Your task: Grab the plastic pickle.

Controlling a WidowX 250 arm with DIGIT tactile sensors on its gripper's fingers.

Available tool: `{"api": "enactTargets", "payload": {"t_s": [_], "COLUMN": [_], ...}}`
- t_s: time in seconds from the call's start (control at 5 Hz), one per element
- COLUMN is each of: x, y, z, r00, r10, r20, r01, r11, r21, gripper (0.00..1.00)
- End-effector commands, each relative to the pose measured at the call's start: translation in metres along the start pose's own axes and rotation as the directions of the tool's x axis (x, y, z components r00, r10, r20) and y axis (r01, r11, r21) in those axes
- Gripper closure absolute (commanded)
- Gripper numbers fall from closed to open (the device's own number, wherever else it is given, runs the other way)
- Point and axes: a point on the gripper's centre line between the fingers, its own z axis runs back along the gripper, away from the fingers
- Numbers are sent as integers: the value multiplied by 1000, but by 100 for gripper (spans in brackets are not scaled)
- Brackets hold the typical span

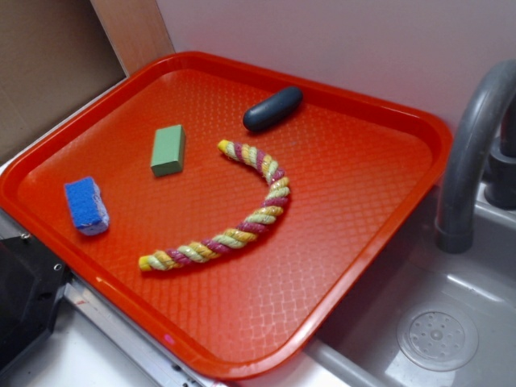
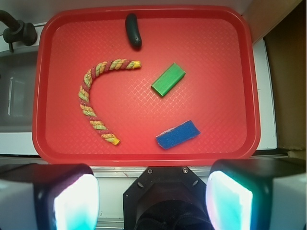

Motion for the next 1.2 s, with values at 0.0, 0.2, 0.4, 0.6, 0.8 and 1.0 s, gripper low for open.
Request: {"api": "enactTargets", "payload": {"t_s": [0.0, 0.2, 0.4, 0.6, 0.8, 1.0], "x": [0, 12, 28, 48, 84, 118], "y": [0, 0, 4, 8, 11, 7], "z": [0, -11, -28, -47, -65, -84], "r00": [1000, 1000, 999, 996, 990, 988], "r10": [0, 1, -1, -9, -5, -10], "r20": [0, 10, 41, 93, 143, 156], "r01": [0, -2, 0, 7, -15, -18], "r11": [1000, 1000, 1000, 1000, 991, 984], "r21": [0, 4, 24, 22, 135, 176], "gripper": [0, 0, 0, 0, 0, 0]}}
